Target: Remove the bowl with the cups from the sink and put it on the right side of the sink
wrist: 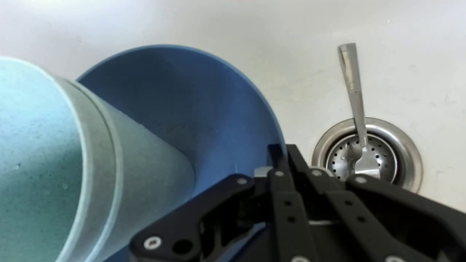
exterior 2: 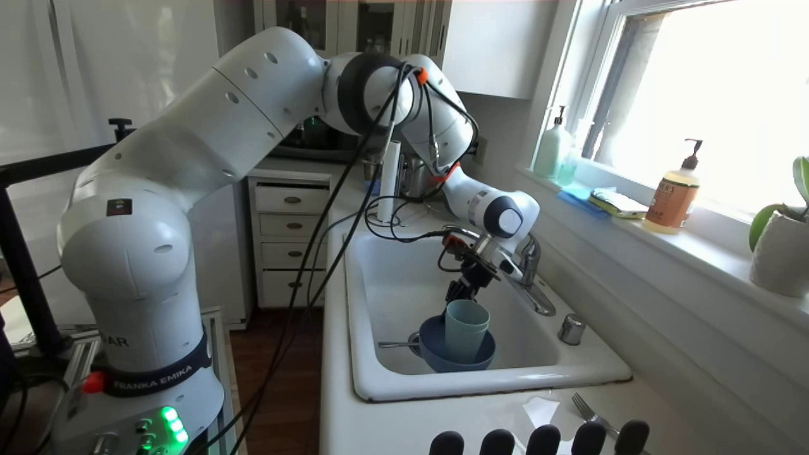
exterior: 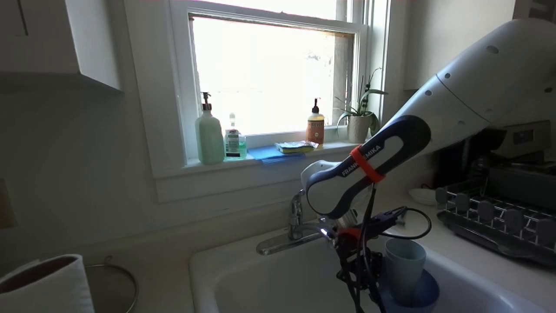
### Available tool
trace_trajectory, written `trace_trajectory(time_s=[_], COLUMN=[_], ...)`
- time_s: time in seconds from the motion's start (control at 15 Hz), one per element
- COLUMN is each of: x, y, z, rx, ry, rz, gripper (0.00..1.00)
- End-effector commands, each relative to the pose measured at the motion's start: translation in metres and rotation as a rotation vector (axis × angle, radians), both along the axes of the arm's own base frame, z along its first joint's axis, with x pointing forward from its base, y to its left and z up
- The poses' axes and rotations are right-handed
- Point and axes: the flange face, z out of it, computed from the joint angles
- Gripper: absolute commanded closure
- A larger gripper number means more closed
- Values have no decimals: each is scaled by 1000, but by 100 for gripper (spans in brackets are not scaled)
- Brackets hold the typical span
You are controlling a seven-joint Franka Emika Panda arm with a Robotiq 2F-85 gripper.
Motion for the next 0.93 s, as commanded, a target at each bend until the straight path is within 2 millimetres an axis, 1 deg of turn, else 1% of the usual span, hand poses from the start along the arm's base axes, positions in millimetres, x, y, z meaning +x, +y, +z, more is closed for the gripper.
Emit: trace_trajectory(time_s=[0.0,0.07,0.13,0.27,0.33,0.47,0.87], x=[-7,-9,-12,-16,-17,-19,-26], y=[3,2,-6,-12,-10,-13,-17], z=[27,29,38,46,47,55,71], rx=[-64,-77,-89,-113,-117,-111,-59], ry=[39,53,68,91,99,113,103], rz=[17,20,25,38,48,54,74], gripper=[99,99,99,99,99,99,99])
